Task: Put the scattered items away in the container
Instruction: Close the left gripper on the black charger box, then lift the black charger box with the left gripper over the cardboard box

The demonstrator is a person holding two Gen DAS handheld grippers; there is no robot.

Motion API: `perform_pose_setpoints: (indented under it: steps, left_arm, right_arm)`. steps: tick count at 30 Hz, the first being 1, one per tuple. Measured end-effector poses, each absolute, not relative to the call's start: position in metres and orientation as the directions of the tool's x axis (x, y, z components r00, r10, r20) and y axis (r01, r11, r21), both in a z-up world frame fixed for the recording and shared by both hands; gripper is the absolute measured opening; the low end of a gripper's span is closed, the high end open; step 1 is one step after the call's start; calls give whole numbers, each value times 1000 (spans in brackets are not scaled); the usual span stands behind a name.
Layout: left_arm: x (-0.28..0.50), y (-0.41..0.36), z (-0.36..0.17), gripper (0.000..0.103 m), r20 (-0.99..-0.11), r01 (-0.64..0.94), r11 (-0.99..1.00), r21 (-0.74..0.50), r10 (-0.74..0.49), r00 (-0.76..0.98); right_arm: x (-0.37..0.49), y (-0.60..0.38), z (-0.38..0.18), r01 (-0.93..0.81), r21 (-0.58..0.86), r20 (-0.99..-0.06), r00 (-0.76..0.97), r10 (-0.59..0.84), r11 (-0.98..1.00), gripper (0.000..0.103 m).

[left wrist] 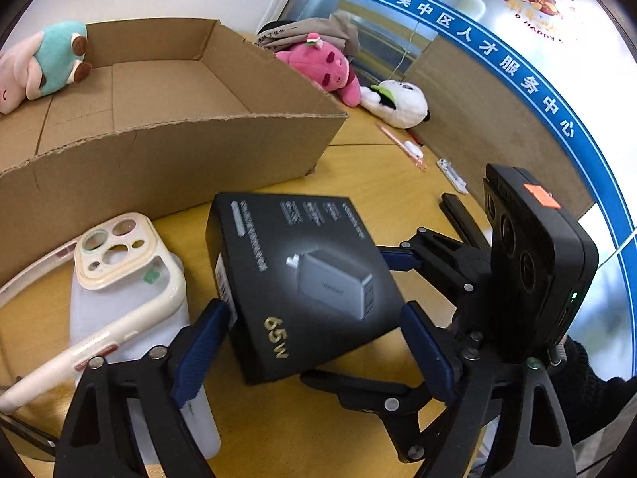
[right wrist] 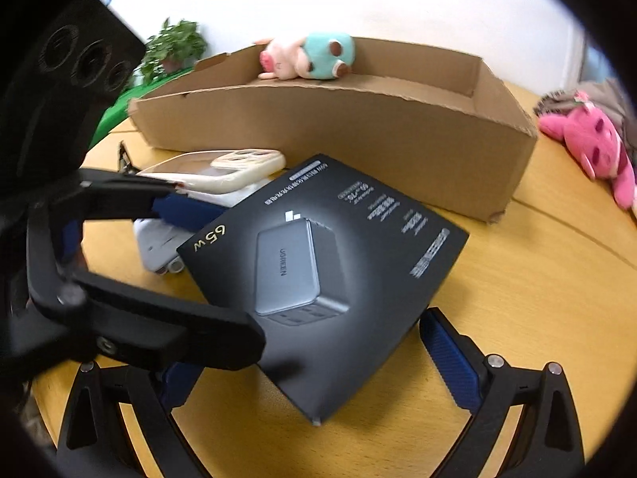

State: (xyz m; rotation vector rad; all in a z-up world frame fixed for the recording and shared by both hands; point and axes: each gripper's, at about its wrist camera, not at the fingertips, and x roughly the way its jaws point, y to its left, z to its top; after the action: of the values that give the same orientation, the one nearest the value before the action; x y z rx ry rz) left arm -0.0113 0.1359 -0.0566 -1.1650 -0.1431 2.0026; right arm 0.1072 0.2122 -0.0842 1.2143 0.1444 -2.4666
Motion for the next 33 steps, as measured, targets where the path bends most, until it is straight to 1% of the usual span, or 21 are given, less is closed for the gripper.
perform_pose_setpoints:
  steps: [3,6,9,13,19,26,33]
  left_arm:
    - [-11,135,-57,81,-688,-565,-689,-454,674,-268]
    - [-9,132,-56,81,-694,-545,-704,-455,664,-277]
    - [-7,129,-56,77,-705,-523,-719,-458,652,-278]
    - [3,121,-47,77,-692,-531,-716,-452,658,-298]
    - [15,110,-17,71,-670,-551,-743,-380,632,-390]
    - [18,85,18,71,-626,-554,-765,-330,616,-478]
    - [4,51,51,71,-585,-537,-788,-302,598,-548]
  right_arm:
    - [112,208,-86,361,56,-785,-560,-264,-931,97]
    - [120,202,-86,340,37,-782,-575,-239,-940,92]
    - [132,196,-84,328,7,-775,-595,-213,-945,89]
    - [145,189,-74,319,-31,-756,-627,-186,-947,86]
    - [148,180,-50,317,-35,-720,-666,-196,-948,85]
    - [143,157,-17,330,-69,-672,-713,-201,-941,84]
    - [123,129,17,372,-104,-634,-739,-227,-922,84]
